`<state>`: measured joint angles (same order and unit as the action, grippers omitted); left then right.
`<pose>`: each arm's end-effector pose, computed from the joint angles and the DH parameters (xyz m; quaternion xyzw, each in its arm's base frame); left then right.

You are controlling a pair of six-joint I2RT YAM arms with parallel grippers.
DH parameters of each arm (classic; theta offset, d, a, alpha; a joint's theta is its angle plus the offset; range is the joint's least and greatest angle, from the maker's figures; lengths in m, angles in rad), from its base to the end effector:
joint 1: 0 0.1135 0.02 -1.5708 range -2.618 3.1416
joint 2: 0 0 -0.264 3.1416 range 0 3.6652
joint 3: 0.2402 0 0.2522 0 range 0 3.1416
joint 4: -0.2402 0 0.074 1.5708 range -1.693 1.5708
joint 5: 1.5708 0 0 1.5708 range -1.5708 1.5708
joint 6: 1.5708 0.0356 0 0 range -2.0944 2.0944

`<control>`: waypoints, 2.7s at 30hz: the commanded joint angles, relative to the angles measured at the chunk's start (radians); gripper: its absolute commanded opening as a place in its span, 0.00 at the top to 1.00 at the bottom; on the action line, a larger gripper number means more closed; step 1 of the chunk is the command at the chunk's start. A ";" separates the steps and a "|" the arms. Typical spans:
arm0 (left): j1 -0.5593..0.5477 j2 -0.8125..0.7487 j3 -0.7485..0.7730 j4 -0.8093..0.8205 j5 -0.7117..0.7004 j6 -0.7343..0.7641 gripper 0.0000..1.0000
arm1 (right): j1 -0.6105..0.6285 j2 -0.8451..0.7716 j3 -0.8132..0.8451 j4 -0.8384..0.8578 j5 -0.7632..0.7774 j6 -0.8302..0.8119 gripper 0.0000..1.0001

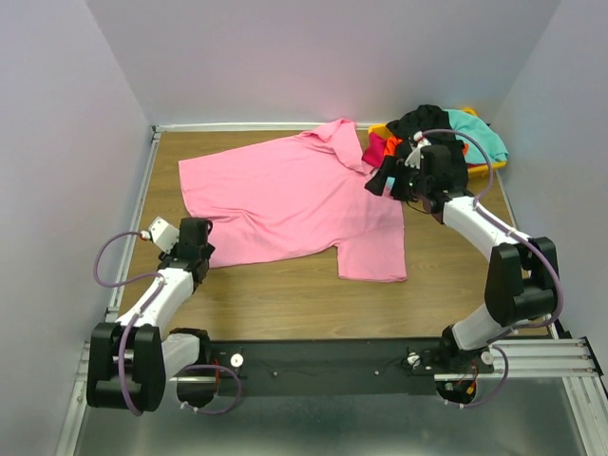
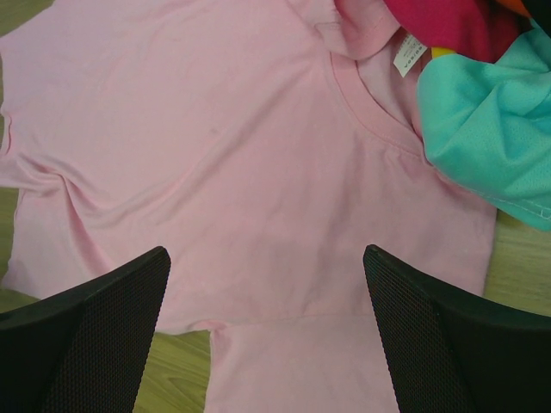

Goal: Fold and stack the t-shirts
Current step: Fold the tshirt

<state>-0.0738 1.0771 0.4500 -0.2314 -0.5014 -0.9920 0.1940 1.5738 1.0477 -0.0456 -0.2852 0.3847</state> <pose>0.1979 0.0025 0.1712 -0.4799 0.7756 0.0287 0.4091 0.3452 0.0780 0.2479 0.0150 0.8714 0.2549 0.4189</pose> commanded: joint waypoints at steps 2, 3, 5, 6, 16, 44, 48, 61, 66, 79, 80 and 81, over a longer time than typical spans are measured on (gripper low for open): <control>0.005 0.035 0.044 -0.023 0.037 0.047 0.40 | -0.019 -0.043 -0.020 0.021 -0.037 0.009 0.00; 0.005 0.041 0.049 -0.026 0.041 0.050 0.40 | -0.025 -0.044 -0.023 0.023 -0.037 0.010 0.00; 0.005 0.044 0.049 -0.028 0.052 0.056 0.40 | -0.033 -0.046 -0.026 0.024 -0.042 0.011 0.00; 0.005 0.047 0.047 -0.037 0.057 0.056 0.40 | -0.036 -0.046 -0.026 0.024 -0.043 0.011 0.00; 0.006 0.084 0.041 -0.106 0.080 0.038 0.40 | -0.056 -0.060 -0.037 0.029 -0.066 0.019 0.00; 0.026 0.132 0.061 -0.059 0.129 0.105 1.00 | -0.099 -0.067 -0.060 0.038 -0.078 0.025 0.00; 0.026 -0.008 0.021 -0.017 0.116 0.115 1.00 | -0.097 -0.083 -0.077 0.038 -0.071 0.029 0.00; 0.025 -0.572 -0.160 0.095 0.162 0.151 1.00 | -0.039 -0.195 -0.222 -0.005 0.093 0.080 0.00; 0.022 -0.556 -0.152 0.125 0.158 0.187 1.00 | 0.021 -0.231 -0.250 -0.123 0.256 0.101 0.00; 0.008 -0.578 -0.194 0.216 0.133 0.251 1.00 | 0.058 -0.414 -0.393 -0.373 0.342 0.169 0.14; 0.008 -0.580 -0.198 0.221 0.142 0.254 1.00 | 0.064 -0.413 -0.394 -0.388 0.342 0.168 0.14; 0.008 -0.582 -0.203 0.227 0.150 0.263 1.00 | 0.065 -0.410 -0.397 -0.417 0.353 0.172 0.15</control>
<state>-0.0616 0.5140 0.2695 -0.0555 -0.3595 -0.7727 0.2443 1.1759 0.6643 -0.3603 0.0242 0.5259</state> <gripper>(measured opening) 0.009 0.860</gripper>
